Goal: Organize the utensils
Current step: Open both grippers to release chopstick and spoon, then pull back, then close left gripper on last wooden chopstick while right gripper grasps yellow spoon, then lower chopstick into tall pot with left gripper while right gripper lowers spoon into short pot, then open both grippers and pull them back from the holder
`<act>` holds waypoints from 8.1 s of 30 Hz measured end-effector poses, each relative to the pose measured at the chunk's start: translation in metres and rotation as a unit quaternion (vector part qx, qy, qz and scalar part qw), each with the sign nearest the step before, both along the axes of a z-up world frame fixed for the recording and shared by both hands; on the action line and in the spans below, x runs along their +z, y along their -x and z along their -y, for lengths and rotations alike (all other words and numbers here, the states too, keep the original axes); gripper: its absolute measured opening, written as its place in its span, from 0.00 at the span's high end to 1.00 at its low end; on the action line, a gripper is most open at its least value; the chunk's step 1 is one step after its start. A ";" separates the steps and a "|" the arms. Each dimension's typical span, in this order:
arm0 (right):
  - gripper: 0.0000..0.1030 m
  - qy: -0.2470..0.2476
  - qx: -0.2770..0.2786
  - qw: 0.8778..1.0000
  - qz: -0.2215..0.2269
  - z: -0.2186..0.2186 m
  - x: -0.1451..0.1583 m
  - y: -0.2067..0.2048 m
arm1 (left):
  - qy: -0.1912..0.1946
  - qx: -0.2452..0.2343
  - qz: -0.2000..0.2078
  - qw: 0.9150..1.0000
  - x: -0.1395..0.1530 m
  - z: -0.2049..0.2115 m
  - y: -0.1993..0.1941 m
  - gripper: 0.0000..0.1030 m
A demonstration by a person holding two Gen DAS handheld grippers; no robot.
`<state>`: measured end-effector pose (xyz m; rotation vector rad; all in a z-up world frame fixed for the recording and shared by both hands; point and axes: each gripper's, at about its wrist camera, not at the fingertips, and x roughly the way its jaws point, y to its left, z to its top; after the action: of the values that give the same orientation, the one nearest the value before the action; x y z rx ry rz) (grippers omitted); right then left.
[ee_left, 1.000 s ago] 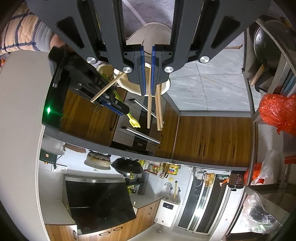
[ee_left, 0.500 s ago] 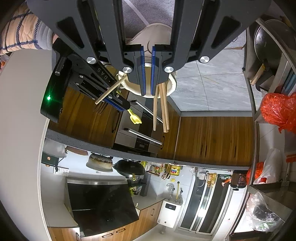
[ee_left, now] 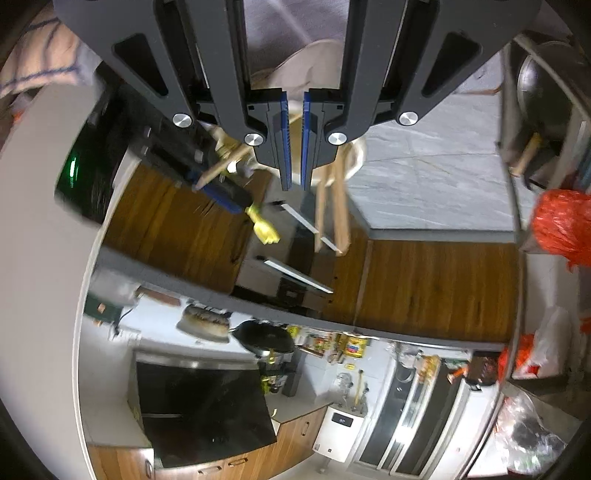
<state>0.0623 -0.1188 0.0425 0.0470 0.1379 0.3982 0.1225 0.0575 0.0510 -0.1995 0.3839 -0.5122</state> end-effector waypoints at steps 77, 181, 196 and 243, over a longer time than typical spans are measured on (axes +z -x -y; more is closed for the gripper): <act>0.13 0.111 -0.003 0.971 -0.211 0.072 -0.022 0.106 | -0.152 0.005 -0.033 0.988 0.006 0.058 0.073 0.07; 0.90 -0.103 0.032 0.984 -0.140 0.067 0.032 0.020 | -0.068 0.032 0.061 0.995 0.040 0.033 0.081 0.96; 0.90 -0.154 0.057 0.978 -0.129 0.027 0.002 -0.052 | 0.062 0.045 0.059 0.995 0.012 0.010 -0.028 0.96; 0.13 0.055 0.006 0.990 -0.133 0.055 -0.017 0.078 | -0.114 0.076 0.014 0.990 -0.036 0.016 0.084 0.14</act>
<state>-0.0155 -0.1734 0.0259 -0.0091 0.4240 0.3950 0.0389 0.0413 0.0148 -0.0004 0.3934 -0.3169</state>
